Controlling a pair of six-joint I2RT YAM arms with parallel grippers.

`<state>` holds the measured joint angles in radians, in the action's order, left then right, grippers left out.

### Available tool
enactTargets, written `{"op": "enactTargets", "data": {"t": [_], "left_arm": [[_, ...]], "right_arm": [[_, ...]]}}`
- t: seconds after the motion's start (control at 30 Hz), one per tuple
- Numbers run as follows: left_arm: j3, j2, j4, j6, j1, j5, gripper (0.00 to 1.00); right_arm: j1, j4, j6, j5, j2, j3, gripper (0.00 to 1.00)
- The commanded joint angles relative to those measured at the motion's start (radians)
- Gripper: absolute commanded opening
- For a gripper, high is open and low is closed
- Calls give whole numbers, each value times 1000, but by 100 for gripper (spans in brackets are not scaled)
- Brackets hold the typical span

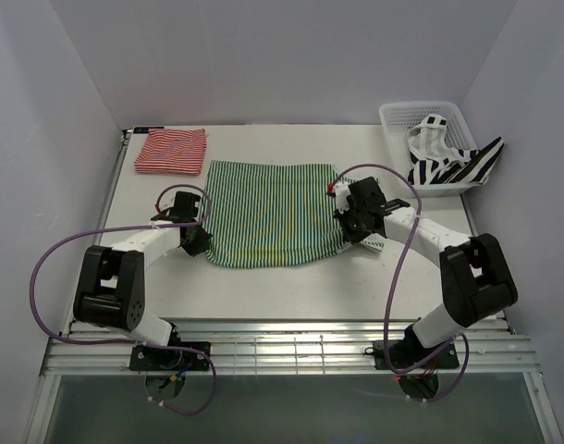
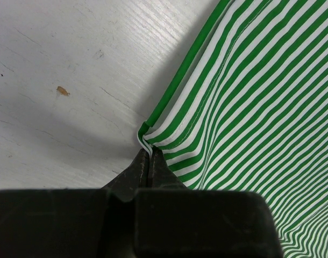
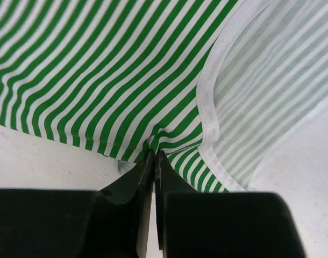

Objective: Fold and stack the tank tops

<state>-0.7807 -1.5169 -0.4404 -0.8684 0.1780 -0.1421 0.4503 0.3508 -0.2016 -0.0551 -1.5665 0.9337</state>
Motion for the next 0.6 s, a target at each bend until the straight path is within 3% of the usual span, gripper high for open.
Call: {"op": "enactTargets", "data": {"t": [0.0, 0.3, 0.53, 0.57], "left_arm": [[-20, 17, -7, 8, 0, -7, 0], [-49, 61, -11, 2, -2, 9, 0], [-121, 14, -31, 0, -2, -16, 0], [-127, 8, -34, -3, 0, -19, 0]], "right_arm": [[5, 45, 64, -9, 79, 98, 8], [4, 304, 47, 43, 59, 204, 8], [4, 413, -56, 51, -214, 500, 8], [4, 413, -61, 51, -249, 539, 15]]}}
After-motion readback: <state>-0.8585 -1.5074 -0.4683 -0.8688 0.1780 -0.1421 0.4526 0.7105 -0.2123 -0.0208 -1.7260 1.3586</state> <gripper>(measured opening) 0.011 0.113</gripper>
